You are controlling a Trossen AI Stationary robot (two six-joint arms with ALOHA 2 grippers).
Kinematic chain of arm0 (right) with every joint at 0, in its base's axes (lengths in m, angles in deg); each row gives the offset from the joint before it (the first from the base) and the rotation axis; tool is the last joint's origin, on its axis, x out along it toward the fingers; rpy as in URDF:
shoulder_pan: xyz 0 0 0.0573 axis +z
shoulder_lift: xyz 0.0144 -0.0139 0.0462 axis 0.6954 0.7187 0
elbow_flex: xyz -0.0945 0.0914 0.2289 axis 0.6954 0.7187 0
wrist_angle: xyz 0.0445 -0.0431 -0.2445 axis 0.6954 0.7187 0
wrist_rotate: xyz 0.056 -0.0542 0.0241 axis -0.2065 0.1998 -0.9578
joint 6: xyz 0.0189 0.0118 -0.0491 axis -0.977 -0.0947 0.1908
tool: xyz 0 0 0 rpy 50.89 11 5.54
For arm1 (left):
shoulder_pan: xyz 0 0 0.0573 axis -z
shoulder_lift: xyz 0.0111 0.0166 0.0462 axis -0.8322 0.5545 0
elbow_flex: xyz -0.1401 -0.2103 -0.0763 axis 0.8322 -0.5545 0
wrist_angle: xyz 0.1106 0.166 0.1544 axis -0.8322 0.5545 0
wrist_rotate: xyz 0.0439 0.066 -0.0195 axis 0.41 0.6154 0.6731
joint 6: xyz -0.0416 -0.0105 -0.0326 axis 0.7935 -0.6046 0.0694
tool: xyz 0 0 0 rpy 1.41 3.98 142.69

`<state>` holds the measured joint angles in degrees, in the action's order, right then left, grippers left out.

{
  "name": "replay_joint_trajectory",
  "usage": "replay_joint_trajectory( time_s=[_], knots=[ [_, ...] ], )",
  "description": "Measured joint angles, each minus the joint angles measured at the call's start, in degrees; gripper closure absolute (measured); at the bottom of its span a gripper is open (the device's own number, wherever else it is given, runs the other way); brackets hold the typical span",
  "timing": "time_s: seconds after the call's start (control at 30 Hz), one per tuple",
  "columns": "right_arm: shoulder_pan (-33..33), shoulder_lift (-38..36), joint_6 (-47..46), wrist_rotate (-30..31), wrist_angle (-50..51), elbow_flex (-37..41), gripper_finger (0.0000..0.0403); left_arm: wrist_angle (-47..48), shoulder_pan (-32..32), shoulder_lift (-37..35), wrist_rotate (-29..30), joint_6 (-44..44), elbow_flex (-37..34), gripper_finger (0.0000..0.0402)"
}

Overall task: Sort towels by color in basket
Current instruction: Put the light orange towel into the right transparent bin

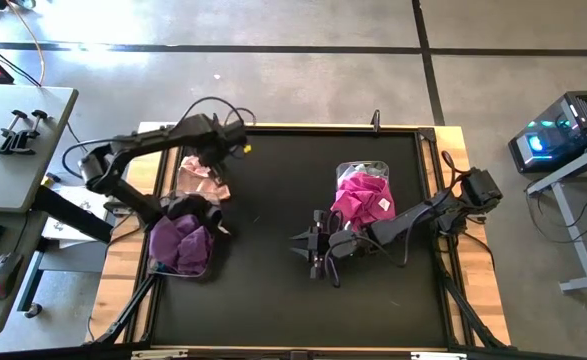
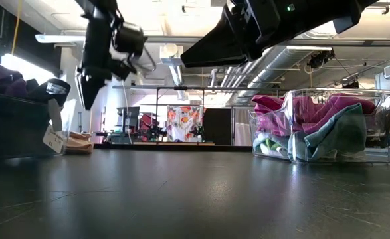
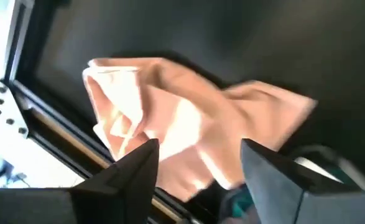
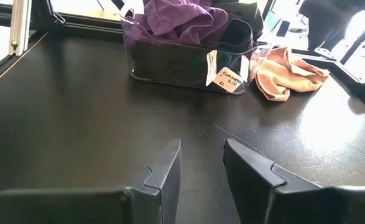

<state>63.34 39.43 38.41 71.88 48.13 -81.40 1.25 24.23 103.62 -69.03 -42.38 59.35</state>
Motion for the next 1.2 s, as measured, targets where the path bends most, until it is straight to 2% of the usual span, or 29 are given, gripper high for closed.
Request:
replay_joint_trajectory(
  time_s=[0.17,0.3,0.7,0.8,0.9,1.0,1.13,1.2],
  knots=[
    [0.0,0.5,0.1,-0.1,0.2,0.0,0.0284,-2.3,-7.9,2.6,-0.1,-1.0,-2.3,0.0148],
    [0.2,0.8,0.3,-0.1,0.0,0.0,0.0284,-6.2,-11.3,4.0,-2.6,-1.1,-3.9,0.0128],
    [0.3,0.9,0.3,-0.1,0.1,0.0,0.0284,-13.8,-13.3,13.1,-9.2,-1.1,-8.9,0.0145],
    [0.3,0.9,0.3,-0.1,0.1,0.0,0.0284,-14.6,-13.3,15.6,-9.8,-2.7,-9.3,0.0166],
    [0.3,0.9,0.3,-0.1,0.1,0.0,0.0284,-14.7,-13.2,17.4,-10.2,-3.8,-9.2,0.0203],
    [0.3,0.9,0.1,-0.1,0.1,0.0,0.0284,-14.9,-12.8,17.7,-10.2,-5.3,-8.9,0.0260],
    [0.3,0.9,-0.1,-0.1,0.3,0.0,0.0284,-16.2,-11.5,15.9,-8.5,-7.3,-7.2,0.0359],
    [0.3,0.9,-0.1,-0.1,0.3,0.0,0.0284,-18.0,-10.2,14.1,-6.9,-7.3,-5.3,0.0388]
  ],
)
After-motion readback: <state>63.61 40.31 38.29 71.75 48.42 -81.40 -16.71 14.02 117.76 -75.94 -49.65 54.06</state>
